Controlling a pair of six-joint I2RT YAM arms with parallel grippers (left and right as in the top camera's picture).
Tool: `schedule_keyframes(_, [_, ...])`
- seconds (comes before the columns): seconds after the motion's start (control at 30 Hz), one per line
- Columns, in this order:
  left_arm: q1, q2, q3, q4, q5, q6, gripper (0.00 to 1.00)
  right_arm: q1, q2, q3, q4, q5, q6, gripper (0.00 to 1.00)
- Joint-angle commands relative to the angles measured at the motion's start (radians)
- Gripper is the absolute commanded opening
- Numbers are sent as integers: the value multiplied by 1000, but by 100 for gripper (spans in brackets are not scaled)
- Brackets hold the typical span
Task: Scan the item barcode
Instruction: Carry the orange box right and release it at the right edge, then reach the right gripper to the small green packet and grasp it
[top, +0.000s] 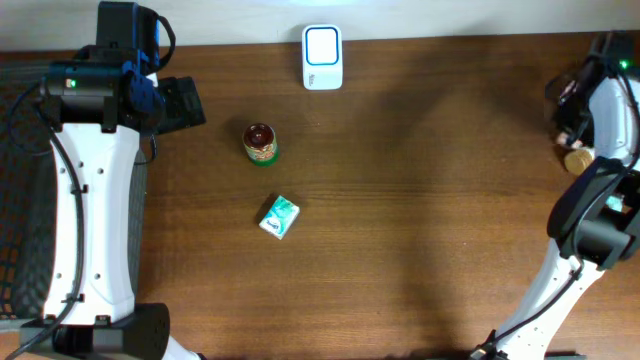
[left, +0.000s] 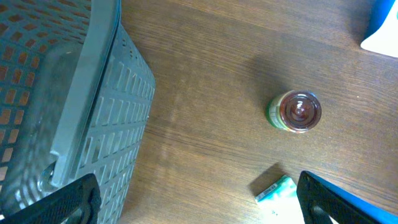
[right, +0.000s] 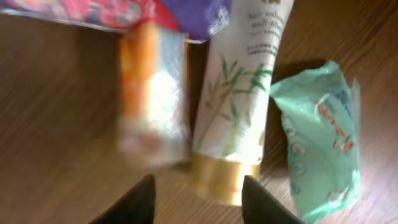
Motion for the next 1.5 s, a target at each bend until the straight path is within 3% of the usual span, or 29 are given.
schedule_keyframes(0.0, [2,-3,10,1,-11,11,99,-7,-10,19,11,-12,-41,93])
schedule_keyframes(0.03, [2,-3,10,1,-11,11,99,0,-19,50,-5,-12,-47,99])
schedule_keyframes(0.17, [2,-3,10,1,-11,11,99,67,-79,229,-118,-76,-46,99])
schedule_keyframes(0.27, [2,-3,10,1,-11,11,99,171,-123,345,-253,-499,-59,100])
schedule_keyframes(0.3, [2,-3,10,1,-11,11,99,209,-123,346,-291,-660,-128,100])
schedule_keyframes(0.37, [2,-3,10,1,-11,11,99,295,-117,320,-376,-838,-248,100])
schedule_keyframes(0.47, [2,-3,10,1,-11,11,99,447,-116,256,-496,-848,-352,99])
schedule_keyframes(0.63, [2,-3,10,1,-11,11,99,743,-116,-19,-352,-816,-352,99])
schedule_keyframes(0.73, [2,-3,10,1,-11,11,99,872,-116,-174,-200,-819,-30,95])
schedule_keyframes(0.83, [2,-3,10,1,-11,11,99,978,-116,-250,-92,-859,124,91])
schedule_keyframes(0.87, [2,-3,10,1,-11,11,99,1011,-116,-264,-58,-861,187,88])
schedule_keyframes(0.93, [2,-3,10,1,-11,11,99,1059,-116,-279,12,-859,320,72])
schedule_keyframes(0.97, [2,-3,10,1,-11,11,99,1078,-116,-279,37,-847,397,69])
schedule_keyframes(1.2, [2,-3,10,1,-11,11,99,1101,-109,-350,69,-736,578,68])
schedule_keyframes(1.37, [2,-3,10,1,-11,11,99,1098,-109,-514,307,-739,658,58])
schedule_keyframes(1.43, [2,-3,10,1,-11,11,99,1089,-110,-517,343,-740,629,43])
schedule_keyframes(1.47, [2,-3,10,1,-11,11,99,1084,-110,-516,344,-740,619,29])
